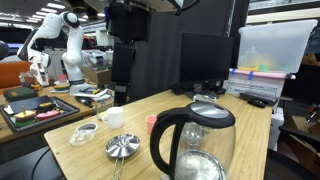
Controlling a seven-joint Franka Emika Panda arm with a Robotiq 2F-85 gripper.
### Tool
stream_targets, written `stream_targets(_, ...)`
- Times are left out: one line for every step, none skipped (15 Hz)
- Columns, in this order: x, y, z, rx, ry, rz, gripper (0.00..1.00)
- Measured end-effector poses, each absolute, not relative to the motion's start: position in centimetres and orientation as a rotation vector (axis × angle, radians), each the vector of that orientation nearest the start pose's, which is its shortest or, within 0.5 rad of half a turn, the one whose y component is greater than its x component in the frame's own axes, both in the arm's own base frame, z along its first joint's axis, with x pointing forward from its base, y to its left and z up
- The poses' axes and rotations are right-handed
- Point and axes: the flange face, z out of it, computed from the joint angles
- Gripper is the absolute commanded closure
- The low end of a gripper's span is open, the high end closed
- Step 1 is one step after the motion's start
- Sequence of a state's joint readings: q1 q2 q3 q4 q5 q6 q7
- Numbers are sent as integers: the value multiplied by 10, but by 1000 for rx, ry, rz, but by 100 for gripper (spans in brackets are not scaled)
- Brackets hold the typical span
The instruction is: Open the lid of the kettle
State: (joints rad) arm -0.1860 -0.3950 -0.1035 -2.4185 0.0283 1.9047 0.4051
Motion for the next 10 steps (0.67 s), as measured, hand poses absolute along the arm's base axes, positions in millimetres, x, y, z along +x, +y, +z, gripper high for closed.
stream_targets(394,-115,446,-2896,1043,190,0)
stream_targets(395,-113,447,-2900,1039,188,0)
stream_targets(394,-113,447,-2900,1038,187,0)
stream_targets(395,-113,447,-2898,1038,188,0)
stream_targets(395,-110,446,-2894,1034,192,0)
stream_targets(396,-108,446,-2891,1028,195,0)
stream_targets(397,-105,445,-2892,1031,198,0)
stream_targets(398,-103,444,-2894,1033,204,0)
stream_targets(400,-101,442,-2896,1039,201,0)
stream_targets(403,-101,439,-2899,1048,189,0)
